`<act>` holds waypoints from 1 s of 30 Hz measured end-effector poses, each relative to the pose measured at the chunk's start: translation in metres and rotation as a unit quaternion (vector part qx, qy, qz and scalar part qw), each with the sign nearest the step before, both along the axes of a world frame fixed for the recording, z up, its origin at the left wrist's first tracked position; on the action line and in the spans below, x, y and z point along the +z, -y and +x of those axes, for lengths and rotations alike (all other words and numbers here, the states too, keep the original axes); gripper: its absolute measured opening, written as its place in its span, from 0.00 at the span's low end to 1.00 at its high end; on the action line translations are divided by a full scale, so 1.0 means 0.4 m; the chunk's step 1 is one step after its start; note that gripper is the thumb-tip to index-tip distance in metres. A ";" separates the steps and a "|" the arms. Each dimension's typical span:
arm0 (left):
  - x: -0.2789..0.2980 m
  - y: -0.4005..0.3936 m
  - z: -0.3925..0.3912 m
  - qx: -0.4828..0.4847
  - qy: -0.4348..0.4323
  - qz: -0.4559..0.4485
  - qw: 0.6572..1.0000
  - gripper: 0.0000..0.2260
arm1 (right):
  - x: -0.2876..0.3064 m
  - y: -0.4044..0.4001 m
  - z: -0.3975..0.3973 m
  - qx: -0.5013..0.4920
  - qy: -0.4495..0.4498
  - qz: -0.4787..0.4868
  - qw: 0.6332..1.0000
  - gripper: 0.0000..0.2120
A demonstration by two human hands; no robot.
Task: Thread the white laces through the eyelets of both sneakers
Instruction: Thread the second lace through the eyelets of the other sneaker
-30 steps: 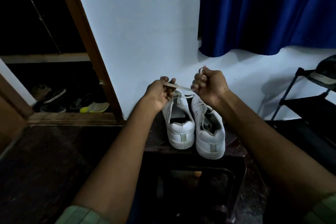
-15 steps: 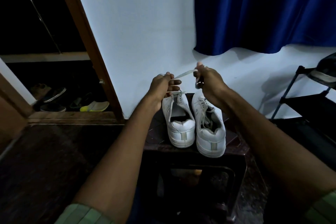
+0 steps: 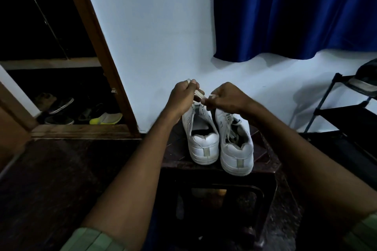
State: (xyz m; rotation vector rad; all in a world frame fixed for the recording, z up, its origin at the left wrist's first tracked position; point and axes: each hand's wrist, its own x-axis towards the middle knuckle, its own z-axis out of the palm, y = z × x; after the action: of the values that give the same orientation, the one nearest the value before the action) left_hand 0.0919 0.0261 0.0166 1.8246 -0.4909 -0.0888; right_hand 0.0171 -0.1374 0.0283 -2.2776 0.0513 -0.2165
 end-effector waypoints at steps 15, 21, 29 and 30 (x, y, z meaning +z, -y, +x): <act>-0.039 -0.036 0.021 -0.056 -0.019 0.192 0.980 0.28 | 0.014 -0.059 0.033 0.024 0.068 0.781 0.621 0.19; -0.121 0.010 0.022 -0.004 0.038 0.261 0.965 0.34 | -0.001 -0.086 0.047 0.019 -0.047 0.773 0.632 0.20; -0.140 0.011 0.016 0.031 0.038 0.216 0.975 0.21 | 0.019 -0.042 0.023 -0.088 -0.071 -0.038 0.993 0.22; -0.141 0.011 0.012 0.033 0.039 0.214 0.975 0.20 | 0.014 -0.047 0.019 -0.085 -0.099 -0.148 0.980 0.21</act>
State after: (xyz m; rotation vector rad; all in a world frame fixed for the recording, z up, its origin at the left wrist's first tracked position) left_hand 0.0969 0.0215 -0.0397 2.2723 -0.4915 -0.0809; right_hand 0.0246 -0.1186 0.0341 -2.5872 0.3387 -0.0901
